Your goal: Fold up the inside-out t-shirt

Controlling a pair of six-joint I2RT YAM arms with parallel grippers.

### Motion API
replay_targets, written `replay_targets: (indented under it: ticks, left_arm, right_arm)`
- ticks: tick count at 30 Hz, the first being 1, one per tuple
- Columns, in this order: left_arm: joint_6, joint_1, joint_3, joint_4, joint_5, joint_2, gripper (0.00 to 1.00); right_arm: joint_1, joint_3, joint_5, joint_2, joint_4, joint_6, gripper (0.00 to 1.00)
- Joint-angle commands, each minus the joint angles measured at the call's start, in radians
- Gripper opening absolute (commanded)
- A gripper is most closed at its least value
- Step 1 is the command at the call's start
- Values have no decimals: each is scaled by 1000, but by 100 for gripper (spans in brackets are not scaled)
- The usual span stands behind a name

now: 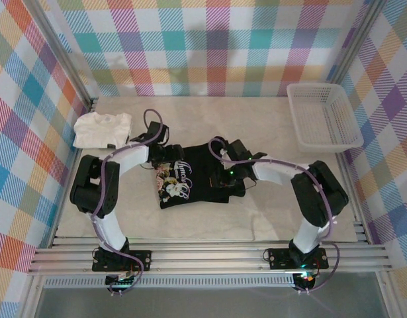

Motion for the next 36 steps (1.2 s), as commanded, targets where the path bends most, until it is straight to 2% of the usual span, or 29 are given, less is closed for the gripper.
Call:
replay_targets:
  ticks: [1,5,8,11,13,15,18,20,22,25,31,33,36]
  left_arm:
    - [3,11,-59,-6,65,-17,80]
    - [-18,-49,-214,18,182,-118,80]
    - [-46,-177,-327,76,247,-225,80]
    - [-85,-330,-362,152,341,-284,81]
    - [-98,-366,-340,187,373,-308,82]
    - [-102,-352,-331,199,321,-352,82]
    - [-115,-285,-335,227,222,-403,83]
    - [-139,-239,-325,250,217,-382,83]
    - [-131,-215,-273,253,265,-316,81]
    - [-137,-229,-218,300,331,-232,80]
    - [-121,-253,-179,276,342,-113,77]
    - [-118,-256,-207,269,319,-110,77]
    - [-100,-253,-240,188,208,-119,75]
  right_arm:
    - [-61,66,91,64,-50,-10,38]
    - [-137,180,148,143,-128,-100,38]
    - [-171,338,163,235,-181,-181,38]
    - [-173,513,82,309,-200,-254,40]
    - [-172,576,40,308,-203,-274,40]
    - [-171,563,38,261,-198,-294,41]
    - [-173,443,26,147,-160,-307,43]
    - [-172,349,-27,84,-120,-282,45]
    - [-172,269,-76,42,-89,-239,45]
    - [-168,186,-124,14,-47,-177,45]
    - [-168,149,-100,62,-87,-144,44]
    - [-168,139,-87,69,-92,-147,44]
    - [-170,148,-44,96,-143,-165,44]
